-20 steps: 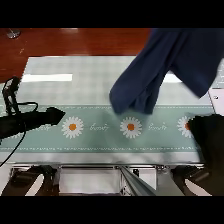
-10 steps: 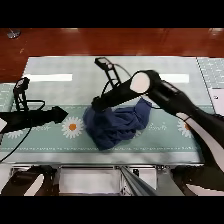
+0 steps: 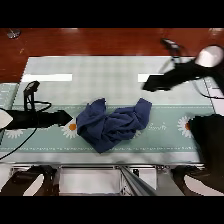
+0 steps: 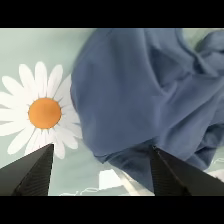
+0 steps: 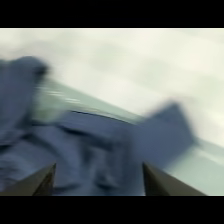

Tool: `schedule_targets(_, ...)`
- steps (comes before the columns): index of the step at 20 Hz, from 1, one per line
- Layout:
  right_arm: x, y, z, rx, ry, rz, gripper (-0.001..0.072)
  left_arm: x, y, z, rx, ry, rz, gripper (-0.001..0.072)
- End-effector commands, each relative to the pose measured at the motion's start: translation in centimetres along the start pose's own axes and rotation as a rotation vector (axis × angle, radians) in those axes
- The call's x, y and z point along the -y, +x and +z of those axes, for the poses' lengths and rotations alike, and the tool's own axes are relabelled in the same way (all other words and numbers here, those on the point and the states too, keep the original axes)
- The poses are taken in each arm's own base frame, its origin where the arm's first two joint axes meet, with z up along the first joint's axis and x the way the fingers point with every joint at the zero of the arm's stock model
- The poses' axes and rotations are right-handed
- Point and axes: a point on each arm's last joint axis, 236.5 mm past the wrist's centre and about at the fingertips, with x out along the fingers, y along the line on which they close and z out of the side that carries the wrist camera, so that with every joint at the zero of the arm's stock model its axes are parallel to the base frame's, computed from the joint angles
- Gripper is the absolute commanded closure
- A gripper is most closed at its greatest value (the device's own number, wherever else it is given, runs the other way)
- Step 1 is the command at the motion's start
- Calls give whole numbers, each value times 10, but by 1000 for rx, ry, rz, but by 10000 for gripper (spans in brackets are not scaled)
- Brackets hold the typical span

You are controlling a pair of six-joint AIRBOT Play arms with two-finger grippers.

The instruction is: Fold the shirts.

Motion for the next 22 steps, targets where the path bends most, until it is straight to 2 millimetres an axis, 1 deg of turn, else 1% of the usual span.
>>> schedule_targets(1,102,-22,-67,28,317,-106,96,16,30,-6,-108,15,-105,4)
schedule_targets(2,111,-10,-91,20,395,-85,96,21,45,-4,-126,18,-136,4)
schedule_targets(4,114,14,-129,-38,453,-50,96,24,75,-4,-169,50,-133,4)
schedule_targets(5,111,25,-143,-68,473,-35,97,25,86,-4,-195,63,-129,4)
schedule_targets(6,108,33,-151,-76,498,-12,97,28,96,-3,-220,74,-125,4)
schedule_targets(8,101,45,-154,-76,513,15,96,35,112,4,-252,89,-124,4)
schedule_targets(9,97,50,-153,-84,502,22,97,38,117,10,-261,101,-127,32)
schedule_targets(10,89,58,-151,-97,492,41,96,41,119,14,-273,127,-135,362)
schedule_targets(11,80,67,-150,-113,486,64,97,43,119,20,-279,158,-146,672)
schedule_targets(12,68,76,-149,-135,479,91,96,45,117,29,-268,162,-148,685)
schedule_targets(15,40,104,-140,-179,445,143,97,48,104,52,-227,164,-160,685)
schedule_targets(17,25,123,-136,-228,424,161,97,48,98,57,-225,163,-166,685)
schedule_targets(19,15,140,-130,-276,409,165,97,48,96,57,-228,170,-170,685)
schedule_targets(20,11,145,-125,-288,396,167,121,49,95,56,-231,171,-172,684)
schedule_targets(21,6,148,-117,-293,383,173,267,50,93,56,-228,173,-173,684)
schedule_targets(22,4,147,-107,-283,379,181,428,50,91,58,-219,174,-173,685)
